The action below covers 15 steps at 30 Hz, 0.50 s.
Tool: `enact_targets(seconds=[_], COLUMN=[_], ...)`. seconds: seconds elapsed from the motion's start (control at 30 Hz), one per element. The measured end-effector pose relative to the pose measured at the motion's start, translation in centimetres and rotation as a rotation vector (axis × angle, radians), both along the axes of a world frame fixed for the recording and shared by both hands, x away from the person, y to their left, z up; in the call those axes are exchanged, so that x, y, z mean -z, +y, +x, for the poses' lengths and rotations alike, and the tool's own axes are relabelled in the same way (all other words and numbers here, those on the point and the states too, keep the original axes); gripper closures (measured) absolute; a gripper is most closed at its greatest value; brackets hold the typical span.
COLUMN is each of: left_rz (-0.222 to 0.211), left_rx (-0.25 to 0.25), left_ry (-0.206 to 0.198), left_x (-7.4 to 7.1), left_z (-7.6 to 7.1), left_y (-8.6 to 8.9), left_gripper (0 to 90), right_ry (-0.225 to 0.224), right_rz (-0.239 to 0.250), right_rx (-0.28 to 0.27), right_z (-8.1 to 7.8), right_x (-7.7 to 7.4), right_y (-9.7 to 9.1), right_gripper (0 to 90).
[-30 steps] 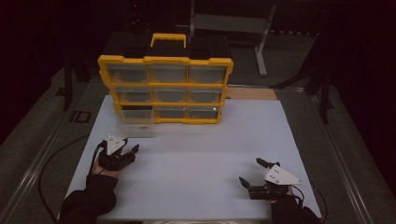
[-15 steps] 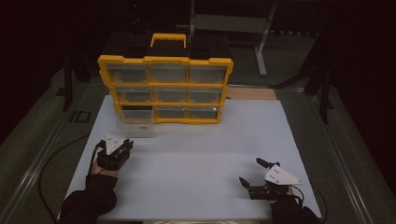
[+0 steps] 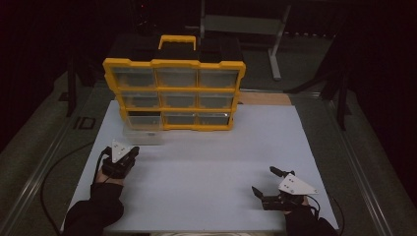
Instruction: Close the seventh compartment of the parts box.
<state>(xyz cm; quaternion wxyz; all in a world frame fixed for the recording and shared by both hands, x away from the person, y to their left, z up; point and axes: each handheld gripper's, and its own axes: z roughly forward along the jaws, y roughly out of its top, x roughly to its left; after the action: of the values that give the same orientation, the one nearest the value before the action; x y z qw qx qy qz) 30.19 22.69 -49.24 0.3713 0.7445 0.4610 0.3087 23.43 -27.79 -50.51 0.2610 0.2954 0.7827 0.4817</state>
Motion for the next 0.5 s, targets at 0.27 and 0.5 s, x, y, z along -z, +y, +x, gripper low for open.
enact_targets(seconds=[0.27, 0.5], left_rz=[-0.018, -0.022], left_rx=[-0.003, -0.016], left_ry=[-0.012, -0.005], left_x=[0.2, 0.27], left_z=[0.54, 1.03], left_y=[-0.03, 0.05], left_gripper=[89.8, 89.8], right_ry=[0.002, 0.002], right_rz=[-0.001, -0.001], right_rx=[0.001, 0.001], right_z=[0.01, 0.02], right_x=[0.01, 0.02], right_y=[-0.02, -0.02], right_gripper=[8.3, 8.2])
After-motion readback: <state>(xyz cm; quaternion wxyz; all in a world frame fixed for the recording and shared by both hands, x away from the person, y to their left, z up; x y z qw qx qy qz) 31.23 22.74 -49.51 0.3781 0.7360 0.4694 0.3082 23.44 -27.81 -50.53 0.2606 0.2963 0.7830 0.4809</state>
